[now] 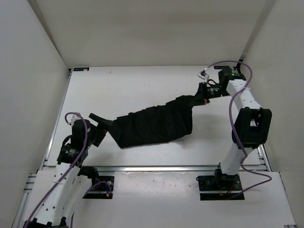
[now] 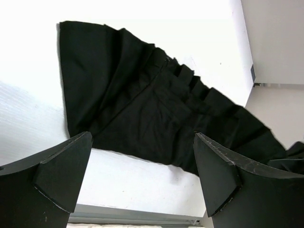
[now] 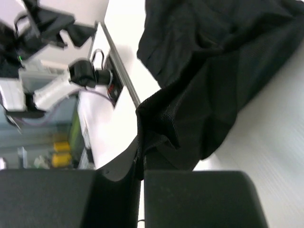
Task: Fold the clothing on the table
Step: Fold the skirt
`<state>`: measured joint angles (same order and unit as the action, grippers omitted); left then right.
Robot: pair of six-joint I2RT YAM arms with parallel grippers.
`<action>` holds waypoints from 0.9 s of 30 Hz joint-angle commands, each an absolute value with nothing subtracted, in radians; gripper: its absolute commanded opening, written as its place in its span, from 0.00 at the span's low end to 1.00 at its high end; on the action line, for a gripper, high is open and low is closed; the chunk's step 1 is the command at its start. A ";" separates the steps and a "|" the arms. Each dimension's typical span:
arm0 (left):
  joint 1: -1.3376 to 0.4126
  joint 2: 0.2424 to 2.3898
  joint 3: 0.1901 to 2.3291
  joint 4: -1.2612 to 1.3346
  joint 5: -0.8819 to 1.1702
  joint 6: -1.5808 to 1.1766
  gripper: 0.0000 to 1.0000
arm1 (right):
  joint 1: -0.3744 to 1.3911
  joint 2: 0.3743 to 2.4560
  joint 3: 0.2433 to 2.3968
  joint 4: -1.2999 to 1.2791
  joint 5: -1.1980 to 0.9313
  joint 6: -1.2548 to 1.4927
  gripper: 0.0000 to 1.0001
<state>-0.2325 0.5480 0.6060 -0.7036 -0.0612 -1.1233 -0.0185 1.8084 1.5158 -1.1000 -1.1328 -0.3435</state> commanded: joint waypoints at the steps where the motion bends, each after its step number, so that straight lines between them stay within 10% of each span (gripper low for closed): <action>1: -0.202 0.560 0.574 -0.695 0.049 -1.042 0.98 | 0.127 1.770 1.575 -1.095 -1.109 -0.299 0.00; 27: -0.213 0.457 0.370 -0.634 0.101 -1.069 0.99 | 0.557 1.888 1.896 -0.945 -0.987 -0.123 0.00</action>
